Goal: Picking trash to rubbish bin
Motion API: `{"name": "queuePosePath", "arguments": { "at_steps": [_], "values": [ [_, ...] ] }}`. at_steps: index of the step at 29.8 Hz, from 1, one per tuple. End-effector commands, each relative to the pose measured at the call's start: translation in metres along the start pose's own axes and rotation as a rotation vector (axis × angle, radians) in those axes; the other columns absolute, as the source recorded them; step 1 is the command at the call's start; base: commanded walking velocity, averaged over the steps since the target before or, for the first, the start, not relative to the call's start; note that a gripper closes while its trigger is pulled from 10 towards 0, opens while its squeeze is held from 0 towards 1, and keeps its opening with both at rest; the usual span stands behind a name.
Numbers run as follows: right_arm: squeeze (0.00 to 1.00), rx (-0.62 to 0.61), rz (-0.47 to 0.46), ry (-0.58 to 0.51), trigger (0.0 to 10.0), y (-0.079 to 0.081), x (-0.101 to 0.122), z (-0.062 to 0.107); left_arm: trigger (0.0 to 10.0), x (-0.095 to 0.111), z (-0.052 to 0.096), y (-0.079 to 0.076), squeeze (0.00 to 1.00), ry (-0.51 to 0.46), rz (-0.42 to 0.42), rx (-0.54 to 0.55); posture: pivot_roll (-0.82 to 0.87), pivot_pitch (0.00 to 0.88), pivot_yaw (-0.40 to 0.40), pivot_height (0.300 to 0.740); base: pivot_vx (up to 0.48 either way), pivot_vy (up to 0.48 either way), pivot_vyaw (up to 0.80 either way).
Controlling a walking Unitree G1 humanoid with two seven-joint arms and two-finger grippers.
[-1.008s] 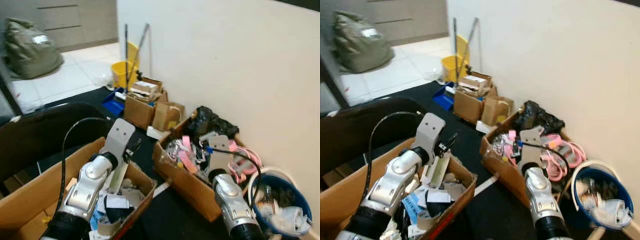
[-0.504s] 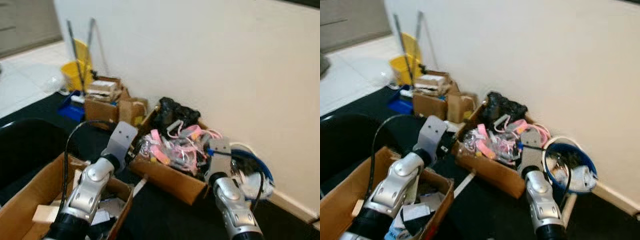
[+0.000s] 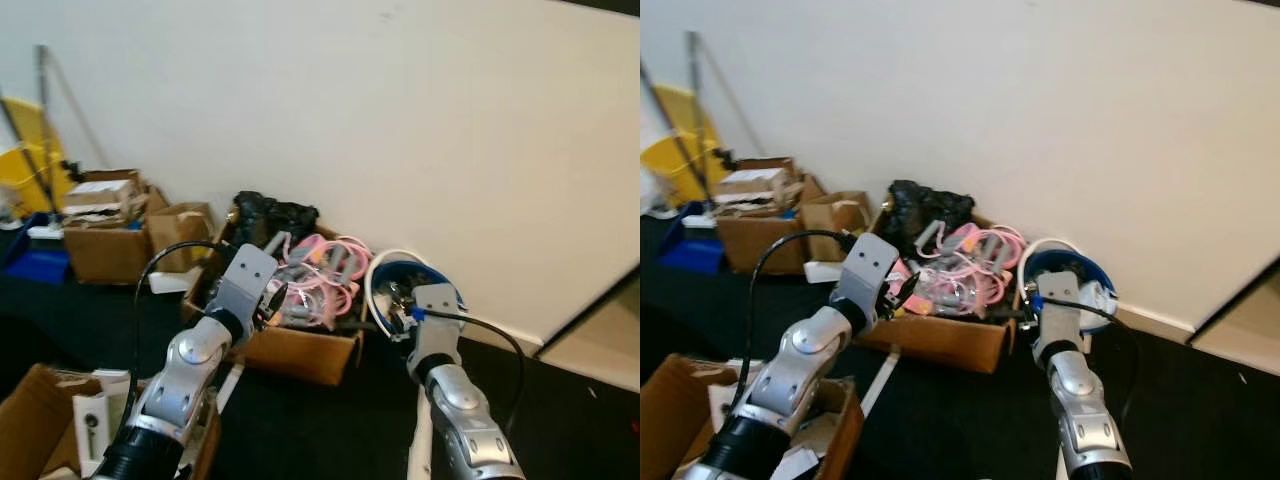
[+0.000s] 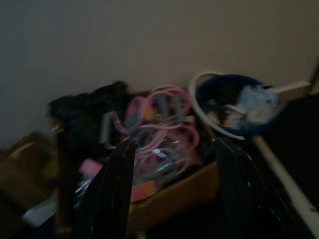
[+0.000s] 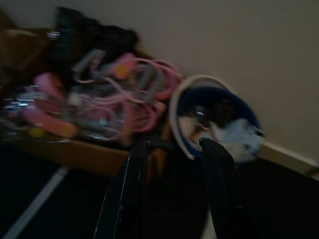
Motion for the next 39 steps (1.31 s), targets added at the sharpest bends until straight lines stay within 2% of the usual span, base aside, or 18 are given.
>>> {"name": "queuePosePath", "arguments": {
  "at_steps": [1, 8, 26, 35, 39],
  "values": [
    [0.0, -0.015, -0.001, 0.01, 10.0, -0.005, -0.001, 0.002, 10.0, -0.001, -0.001, -0.003, 0.0, 0.007, 0.004, -0.018, -0.09, 0.093, -0.027, 0.74, 0.0, 0.0, -0.8],
    [0.0, -0.02, 0.002, 0.015, 10.0, -0.007, -0.003, 0.003, 10.0, 0.001, -0.002, -0.003, 0.0, -0.016, 0.039, -0.003, -0.09, 0.089, -0.024, 0.74, 0.0, 0.0, -0.8],
    [0.0, -0.037, 0.009, 0.044, 10.0, -0.01, -0.011, 0.007, 10.0, 0.0, -0.002, 0.0, 0.0, -0.02, 0.018, 0.01, -0.09, 0.059, -0.026, 0.74, 0.0, 0.0, -0.8],
    [0.0, -0.033, 0.015, 0.046, 10.0, -0.009, -0.013, 0.006, 10.0, -0.001, -0.004, -0.004, 0.0, -0.023, 0.009, 0.013, -0.09, 0.049, -0.028, 0.74, 0.0, 0.0, -0.8],
    [0.0, -0.036, 0.018, 0.048, 10.0, -0.009, -0.014, 0.007, 10.0, 0.0, -0.003, -0.005, 0.0, -0.057, 0.047, 0.033, -0.1, 0.041, -0.027, 0.74, 0.0, 0.0, -0.8]
  ]
}}
Point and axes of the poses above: a point about 5 cm out from each wrist's last joint towards the gripper, its own z axis pointing back from the gripper into the wrist, its own x axis along the axis of the wrist's last joint, y = z × x, the point moved 1 cm from there along -z, pointing out of the wrist towards the gripper, and after that the axes turned 10 degrees about z, right-handed, at the moved point
